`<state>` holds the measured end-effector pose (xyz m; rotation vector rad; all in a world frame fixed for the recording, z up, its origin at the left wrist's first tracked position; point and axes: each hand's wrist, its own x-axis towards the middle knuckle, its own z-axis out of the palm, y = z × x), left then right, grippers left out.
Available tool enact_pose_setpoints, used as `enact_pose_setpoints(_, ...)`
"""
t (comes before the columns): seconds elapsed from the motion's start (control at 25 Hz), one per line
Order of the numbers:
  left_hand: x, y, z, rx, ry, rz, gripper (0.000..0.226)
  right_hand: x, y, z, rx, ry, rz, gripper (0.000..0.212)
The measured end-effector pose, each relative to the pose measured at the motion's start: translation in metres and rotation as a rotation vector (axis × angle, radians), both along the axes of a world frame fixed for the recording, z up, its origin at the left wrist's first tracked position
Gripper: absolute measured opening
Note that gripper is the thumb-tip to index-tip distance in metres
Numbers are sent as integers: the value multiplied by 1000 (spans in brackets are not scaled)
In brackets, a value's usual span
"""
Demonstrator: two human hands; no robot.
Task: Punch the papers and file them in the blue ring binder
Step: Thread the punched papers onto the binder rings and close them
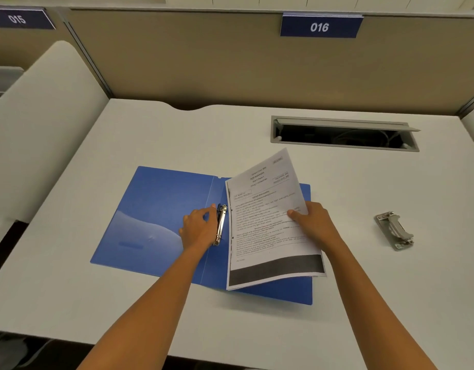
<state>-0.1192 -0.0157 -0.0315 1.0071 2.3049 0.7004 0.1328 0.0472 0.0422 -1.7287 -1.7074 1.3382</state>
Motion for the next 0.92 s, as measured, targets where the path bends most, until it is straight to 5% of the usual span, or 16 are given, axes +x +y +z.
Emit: enact_pose_setpoints(0.92,-13,17,-1,-62,-78,48,49,-61,-10,38,112,-202,-2,26)
